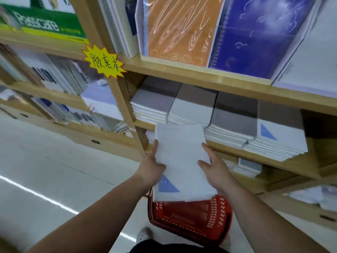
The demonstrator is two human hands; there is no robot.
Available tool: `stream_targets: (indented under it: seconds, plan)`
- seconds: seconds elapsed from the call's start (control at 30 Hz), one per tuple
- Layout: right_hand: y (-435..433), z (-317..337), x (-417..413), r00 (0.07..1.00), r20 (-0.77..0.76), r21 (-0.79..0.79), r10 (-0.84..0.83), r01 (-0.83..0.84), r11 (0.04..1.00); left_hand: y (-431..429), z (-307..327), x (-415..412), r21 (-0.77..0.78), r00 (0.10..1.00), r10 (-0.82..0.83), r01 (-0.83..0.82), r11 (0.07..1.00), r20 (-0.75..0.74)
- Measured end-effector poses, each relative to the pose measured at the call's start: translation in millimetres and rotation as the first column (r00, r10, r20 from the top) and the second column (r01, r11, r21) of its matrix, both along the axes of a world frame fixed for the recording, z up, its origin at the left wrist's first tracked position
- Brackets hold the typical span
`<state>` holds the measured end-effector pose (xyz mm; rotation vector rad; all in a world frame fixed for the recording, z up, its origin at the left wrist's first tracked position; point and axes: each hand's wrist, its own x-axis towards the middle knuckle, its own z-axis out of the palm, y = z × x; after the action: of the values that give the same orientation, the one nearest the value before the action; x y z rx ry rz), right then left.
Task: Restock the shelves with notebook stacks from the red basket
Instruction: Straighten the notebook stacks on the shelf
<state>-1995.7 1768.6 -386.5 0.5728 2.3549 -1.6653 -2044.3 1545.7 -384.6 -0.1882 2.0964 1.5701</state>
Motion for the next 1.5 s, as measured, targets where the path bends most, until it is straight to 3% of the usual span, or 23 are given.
stream_targets:
  seconds: [0.33, 0.63, 0.8, 1.0, 1.1, 1.17, 1.3, 1.4, 1.5]
  plan:
    - [-23, 20, 8, 0.947, -0.076, -0.266, -0.312, 0.282, 0.922, -13, 24, -33, 0.133, 0.997, -0.066, 0.071, 0.989, -0.042]
    - [-30, 17, -26, 0.971, -0.082, -0.359, -0.223, 0.18, 0.916, -22, 29, -61, 0.172, 0.997, 0.02, -0.006, 0.985, -0.079]
    - [-57, 18, -71, 0.968, -0.075, -0.361, -0.241, 0.199, 0.911, -39, 34, -120, 0.202, 0.993, 0.074, -0.053, 0.978, -0.096]
    - [-98, 19, -155, 0.887, -0.074, -0.403, -0.456, 0.392, 0.827, -58, 38, -225, 0.25, 0.979, 0.006, 0.046, 0.967, -0.204]
    - [-114, 12, -191, 0.877, 0.032, -0.379, -0.479, 0.454, 0.806, -60, 37, -271, 0.155, 0.976, -0.03, 0.065, 0.986, -0.215]
    - [-125, 7, -202, 0.888, 0.103, -0.29, -0.448, 0.458, 0.84, -60, 28, -288, -0.005, 0.96, -0.15, 0.153, 0.988, -0.235]
    - [-136, -2, -203, 0.862, 0.164, -0.249, -0.479, 0.506, 0.826, -64, 8, -292, -0.273, 0.892, -0.359, 0.286, 0.919, -0.275]
    - [-133, -1, -196, 0.863, 0.166, -0.263, -0.477, 0.505, 0.822, -71, 0, -283, -0.378, 0.816, -0.478, 0.351, 0.856, -0.325]
    - [-124, 2, -186, 0.882, 0.166, -0.275, -0.44, 0.47, 0.838, -80, -5, -260, -0.42, 0.809, -0.498, 0.352, 0.837, -0.313]
